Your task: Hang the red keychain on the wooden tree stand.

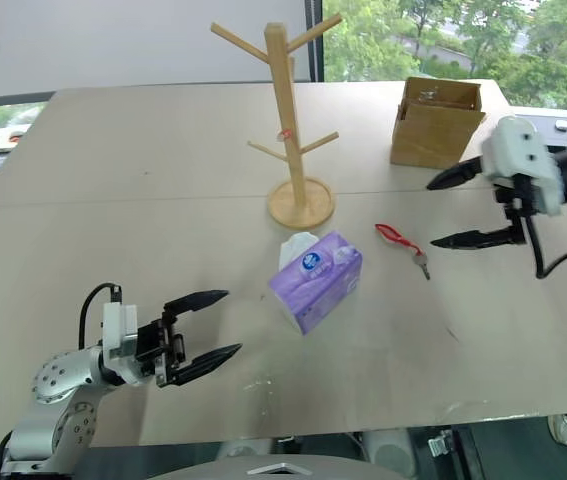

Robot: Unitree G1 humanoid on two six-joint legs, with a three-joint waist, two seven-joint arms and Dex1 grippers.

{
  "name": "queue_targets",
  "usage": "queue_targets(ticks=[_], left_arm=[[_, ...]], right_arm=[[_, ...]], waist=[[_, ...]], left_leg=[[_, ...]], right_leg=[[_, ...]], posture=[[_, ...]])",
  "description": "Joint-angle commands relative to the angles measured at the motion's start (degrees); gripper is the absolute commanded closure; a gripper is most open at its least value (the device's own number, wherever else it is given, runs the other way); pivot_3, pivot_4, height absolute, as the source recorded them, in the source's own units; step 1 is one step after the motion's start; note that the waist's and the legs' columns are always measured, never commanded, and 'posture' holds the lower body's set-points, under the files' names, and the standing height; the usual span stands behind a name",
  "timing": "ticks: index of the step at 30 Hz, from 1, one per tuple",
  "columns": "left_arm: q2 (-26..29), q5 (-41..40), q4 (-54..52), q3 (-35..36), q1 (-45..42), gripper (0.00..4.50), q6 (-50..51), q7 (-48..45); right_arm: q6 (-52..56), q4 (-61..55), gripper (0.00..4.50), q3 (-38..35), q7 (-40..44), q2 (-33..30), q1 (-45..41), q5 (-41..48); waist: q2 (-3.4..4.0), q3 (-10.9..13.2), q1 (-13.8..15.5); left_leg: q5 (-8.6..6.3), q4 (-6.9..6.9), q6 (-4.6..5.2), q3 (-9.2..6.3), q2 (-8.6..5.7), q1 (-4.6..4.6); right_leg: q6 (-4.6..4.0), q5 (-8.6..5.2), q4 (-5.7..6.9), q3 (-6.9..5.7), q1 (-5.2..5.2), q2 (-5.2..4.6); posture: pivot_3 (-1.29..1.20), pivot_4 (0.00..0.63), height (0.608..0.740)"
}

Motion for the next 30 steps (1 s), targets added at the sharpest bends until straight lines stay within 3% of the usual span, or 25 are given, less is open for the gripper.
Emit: queue_targets(ticks=[1,8,12,20,30], left_arm=[[-0.13,0.59,-0.56,-0.24,0.55,0.03,-1.80,0.18],[-1.10,1.23,-1.44,-0.31,1.55,0.03,-2.38,2.43],[-1.62,1.57,-1.88,-0.54,2.18,0.03,-2.44,3.60],[-1.79,1.97,-2.04,-0.90,2.22,0.03,-2.57,5.20],[-1.63,2.10,-1.57,-0.99,1.62,0.03,-2.30,5.85]], right_arm=[[-4.86,-0.15,0.00,13.50,5.98,-1.78,-11.82,0.97],[-15.79,0.72,0.00,35.46,5.98,-0.63,-26.81,2.42],[-20.67,0.09,0.00,42.54,5.98,0.53,-31.19,4.13],[-24.36,0.93,0.00,40.62,5.98,7.34,-31.76,7.57],[-25.66,6.18,0.00,37.70,5.98,14.93,-29.91,4.71]], waist=[[0.03,0.03,-0.07],[0.01,0.05,0.00],[0.02,0.05,-0.08],[0.01,0.05,-0.07],[0.01,0.04,-0.03]], left_leg=[[-0.02,0.03,0.03,0.03,-0.01,0.00],[-0.03,0.02,0.04,-0.01,0.01,-0.03],[-0.03,0.04,0.04,0.02,0.01,-0.04],[-0.02,0.05,0.04,0.02,0.02,-0.04],[-0.02,0.07,0.04,0.01,0.02,-0.03]], right_leg=[[0.00,0.00,0.01,0.01,-0.01,-0.02],[-0.02,0.00,0.00,-0.11,-0.11,-0.31],[0.00,0.00,0.04,-0.10,-0.14,-0.32],[0.17,0.11,0.09,-0.11,-0.09,-0.27],[0.16,0.11,0.10,-0.15,-0.04,-0.28]], posture=[[0.00,0.150,0.740],[0.00,0.150,0.740],[0.00,0.150,0.740],[0.00,0.150,0.740],[0.00,0.150,0.740]])
